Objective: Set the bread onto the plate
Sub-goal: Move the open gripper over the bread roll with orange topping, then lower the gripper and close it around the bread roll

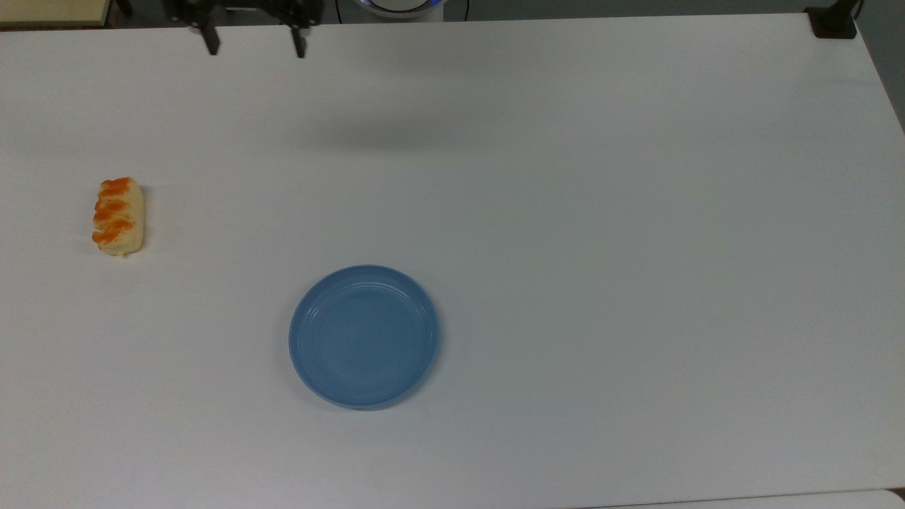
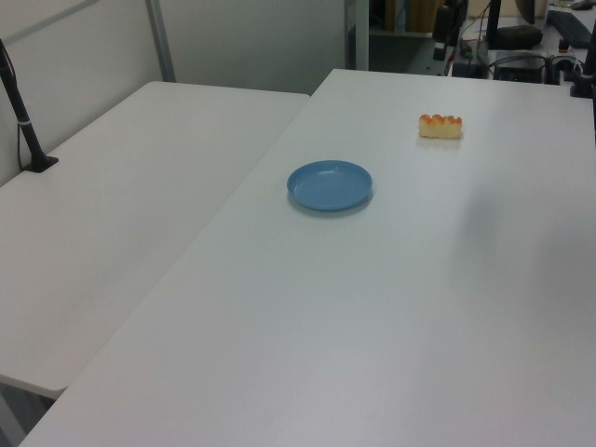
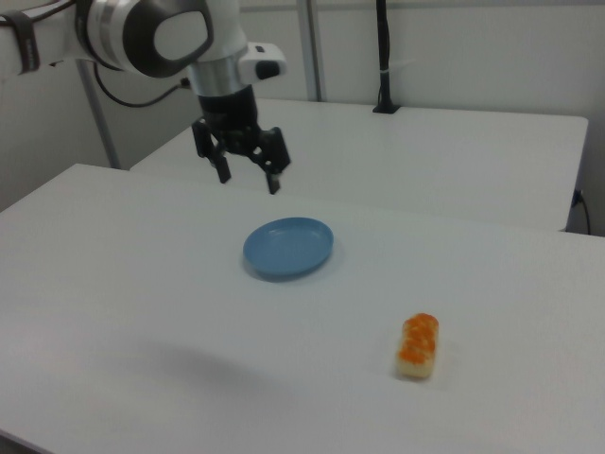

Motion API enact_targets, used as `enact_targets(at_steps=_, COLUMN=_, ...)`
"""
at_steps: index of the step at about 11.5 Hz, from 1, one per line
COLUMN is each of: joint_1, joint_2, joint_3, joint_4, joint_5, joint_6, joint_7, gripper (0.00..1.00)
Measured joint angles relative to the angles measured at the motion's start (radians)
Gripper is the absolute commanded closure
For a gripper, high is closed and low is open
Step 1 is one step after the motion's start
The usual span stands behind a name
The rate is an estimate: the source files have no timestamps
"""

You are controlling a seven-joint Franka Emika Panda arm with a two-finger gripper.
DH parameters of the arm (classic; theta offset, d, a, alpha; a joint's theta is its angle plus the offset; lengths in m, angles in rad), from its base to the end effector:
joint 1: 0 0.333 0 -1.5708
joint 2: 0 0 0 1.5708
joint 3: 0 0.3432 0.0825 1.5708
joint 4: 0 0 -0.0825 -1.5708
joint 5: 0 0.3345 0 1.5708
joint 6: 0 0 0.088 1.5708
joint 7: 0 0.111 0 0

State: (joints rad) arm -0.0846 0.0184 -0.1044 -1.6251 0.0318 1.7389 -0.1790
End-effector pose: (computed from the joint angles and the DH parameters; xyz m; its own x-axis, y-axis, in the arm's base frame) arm 0.5179 -0.0954 0.6306 0.9950 -0.0143 0.0991 -0.0131 -0.9998 -0.0124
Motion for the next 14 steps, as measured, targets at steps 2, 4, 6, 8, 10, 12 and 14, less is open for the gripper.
enact_targets(at_steps=2, joint_1=-0.084, joint_2=0.001, joint_3=-0.002, joint_4=0.000, joint_5=-0.059, joint_6=0.000, joint_7=-0.175, gripper=0.00)
enact_targets(at_steps=4, joint_1=-0.152, joint_2=0.014, joint_3=-0.003, joint_4=-0.003, joint_5=-0.096, joint_6=0.019, joint_7=-0.222, gripper=0.00)
enact_targets(at_steps=6, joint_1=-0.228, joint_2=0.056, joint_3=-0.003, joint_4=-0.015, joint_5=-0.123, joint_6=0.107, joint_7=-0.251, gripper=0.00)
enact_targets(at_steps=8, joint_1=-0.289, joint_2=0.135, joint_3=-0.004, joint_4=-0.029, joint_5=-0.141, joint_6=0.210, joint_7=-0.311, gripper=0.00)
enact_targets(at_steps=10, joint_1=-0.331, joint_2=0.233, joint_3=-0.003, joint_4=-0.048, joint_5=-0.142, joint_6=0.355, joint_7=-0.327, gripper=0.00)
enact_targets(at_steps=12, joint_1=-0.343, joint_2=0.320, joint_3=-0.002, joint_4=-0.068, joint_5=-0.142, joint_6=0.477, joint_7=-0.327, gripper=0.00)
enact_targets(at_steps=14, joint_1=-0.343, joint_2=0.383, joint_3=0.001, joint_4=-0.091, joint_5=-0.114, joint_6=0.580, joint_7=-0.325, gripper=0.00)
